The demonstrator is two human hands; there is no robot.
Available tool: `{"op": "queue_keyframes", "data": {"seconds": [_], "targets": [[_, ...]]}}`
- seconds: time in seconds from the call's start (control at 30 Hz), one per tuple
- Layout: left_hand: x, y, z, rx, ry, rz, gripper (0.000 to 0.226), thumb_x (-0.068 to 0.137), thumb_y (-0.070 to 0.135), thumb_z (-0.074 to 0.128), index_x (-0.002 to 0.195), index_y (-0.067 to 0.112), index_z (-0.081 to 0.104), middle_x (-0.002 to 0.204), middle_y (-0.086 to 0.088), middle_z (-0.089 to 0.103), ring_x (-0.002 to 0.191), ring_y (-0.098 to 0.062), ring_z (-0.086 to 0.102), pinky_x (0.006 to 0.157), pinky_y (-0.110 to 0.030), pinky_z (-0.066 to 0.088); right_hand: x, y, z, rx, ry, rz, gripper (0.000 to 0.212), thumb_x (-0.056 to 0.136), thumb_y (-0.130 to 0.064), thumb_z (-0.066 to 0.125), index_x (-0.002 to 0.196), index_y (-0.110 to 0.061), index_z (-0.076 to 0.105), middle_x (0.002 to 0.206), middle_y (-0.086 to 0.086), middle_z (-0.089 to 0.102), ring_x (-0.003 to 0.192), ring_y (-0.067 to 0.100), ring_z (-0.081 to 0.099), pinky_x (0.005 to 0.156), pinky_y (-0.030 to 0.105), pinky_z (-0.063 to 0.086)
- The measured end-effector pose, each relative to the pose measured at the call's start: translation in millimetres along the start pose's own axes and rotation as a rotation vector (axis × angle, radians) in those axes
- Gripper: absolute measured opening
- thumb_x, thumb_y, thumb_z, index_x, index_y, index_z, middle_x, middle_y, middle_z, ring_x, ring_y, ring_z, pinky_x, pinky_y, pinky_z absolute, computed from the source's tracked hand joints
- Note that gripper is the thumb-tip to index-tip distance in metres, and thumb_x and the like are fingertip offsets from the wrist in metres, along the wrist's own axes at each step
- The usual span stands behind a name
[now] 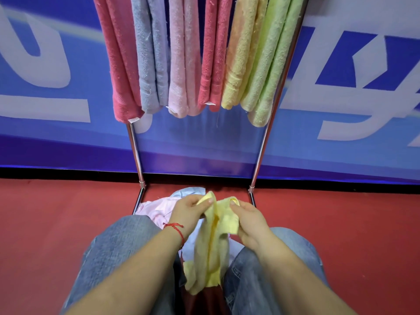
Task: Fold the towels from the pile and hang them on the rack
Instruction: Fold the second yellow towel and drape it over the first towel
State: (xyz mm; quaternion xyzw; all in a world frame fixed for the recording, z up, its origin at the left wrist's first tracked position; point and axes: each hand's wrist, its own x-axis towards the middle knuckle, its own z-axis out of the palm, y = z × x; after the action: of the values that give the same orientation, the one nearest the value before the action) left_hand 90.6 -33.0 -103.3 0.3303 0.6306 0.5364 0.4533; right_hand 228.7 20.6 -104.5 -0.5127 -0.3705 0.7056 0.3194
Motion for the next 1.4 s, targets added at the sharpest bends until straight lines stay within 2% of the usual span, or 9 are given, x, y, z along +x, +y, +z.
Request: {"op": "queue_keyframes", "data": {"seconds": [0.17,0.27,0.37,0.57,0.7,0.83,1.0,1.13,1.4], "targets": [[-1,3,14,-0.151,-0.143,0.001,0.017,0.093,0.008,0.051,0.092,0.005,0.069,0.082,-0.003,0.070,0.075,-0.007,0.065,0.072,-0.017,0.053,-5,-13,2,0.400,-0.136,0.047,0.046,0.093,0.009,0.040,0.130,-0.018,0.037,0.100,0.021,0.061,0.072,0.026,0.070,0.062,0.033,0.060],[3,3,11,-0.233,-0.143,-0.038,0.020,0.094,0.008,0.048,0.094,0.004,0.068,0.079,-0.001,0.072,0.075,-0.006,0.066,0.070,-0.017,0.053,-11,-20,3,0.354,-0.208,0.028,0.062,0.091,0.016,0.036,0.140,-0.023,0.032,0.101,0.018,0.063,0.072,0.023,0.072,0.065,0.029,0.059],[4,4,10,-0.253,-0.140,-0.069,0.021,0.094,0.007,0.048,0.091,0.004,0.069,0.078,-0.003,0.072,0.074,-0.010,0.066,0.068,-0.018,0.054,-15,-19,5,0.114,-0.256,-0.076,0.069,0.086,0.017,0.047,0.141,-0.024,0.036,0.118,0.012,0.062,0.098,0.023,0.067,0.077,0.030,0.058],[6,0,9,-0.215,-0.138,-0.096,0.016,0.091,0.007,0.054,0.089,0.003,0.070,0.091,-0.016,0.070,0.085,-0.025,0.065,0.083,-0.031,0.054,-22,-8,12,-0.505,-0.148,-0.426,0.041,0.082,-0.008,0.067,0.110,-0.035,0.057,0.105,-0.008,0.062,0.074,0.001,0.059,0.068,0.015,0.049],[5,6,7,-0.283,-0.183,-0.095,0.019,0.088,0.008,0.057,0.100,-0.002,0.069,0.106,-0.020,0.068,0.098,-0.026,0.064,0.095,-0.036,0.049,-21,-6,9,-0.625,-0.002,-0.539,0.013,0.081,-0.022,0.070,0.079,-0.030,0.061,0.081,-0.008,0.065,0.068,0.000,0.056,0.067,0.014,0.045],[6,9,3,-0.424,-0.254,-0.147,0.025,0.079,0.010,0.062,0.101,-0.002,0.067,0.105,-0.018,0.069,0.098,-0.026,0.067,0.090,-0.030,0.053,-18,-3,6,-0.676,0.014,-0.575,0.019,0.085,-0.023,0.066,0.067,-0.023,0.058,0.075,-0.006,0.056,0.062,0.009,0.053,0.066,0.028,0.047],[6,12,1,-0.424,-0.304,-0.144,0.019,0.090,-0.003,0.048,0.097,-0.002,0.066,0.091,-0.011,0.071,0.085,-0.016,0.067,0.076,-0.020,0.055,-15,0,5,-0.732,0.021,-0.613,0.021,0.086,-0.021,0.065,0.067,-0.013,0.060,0.086,0.001,0.055,0.075,0.019,0.055,0.070,0.023,0.043],[5,10,2,-0.360,-0.290,-0.107,0.020,0.090,0.000,0.051,0.101,-0.010,0.064,0.092,-0.014,0.070,0.085,-0.016,0.067,0.080,-0.020,0.055,-14,1,5,-0.782,0.043,-0.637,0.025,0.083,-0.021,0.065,0.068,-0.002,0.059,0.081,0.004,0.058,0.086,0.020,0.052,0.078,0.030,0.043],[6,8,1,-0.254,-0.250,-0.112,0.027,0.091,0.006,0.053,0.113,-0.007,0.062,0.109,-0.020,0.067,0.106,-0.027,0.063,0.095,-0.029,0.050,-16,-1,4,-0.795,0.034,-0.600,0.026,0.082,-0.018,0.064,0.059,-0.012,0.054,0.070,0.003,0.056,0.080,0.016,0.050,0.073,0.027,0.038]]}}
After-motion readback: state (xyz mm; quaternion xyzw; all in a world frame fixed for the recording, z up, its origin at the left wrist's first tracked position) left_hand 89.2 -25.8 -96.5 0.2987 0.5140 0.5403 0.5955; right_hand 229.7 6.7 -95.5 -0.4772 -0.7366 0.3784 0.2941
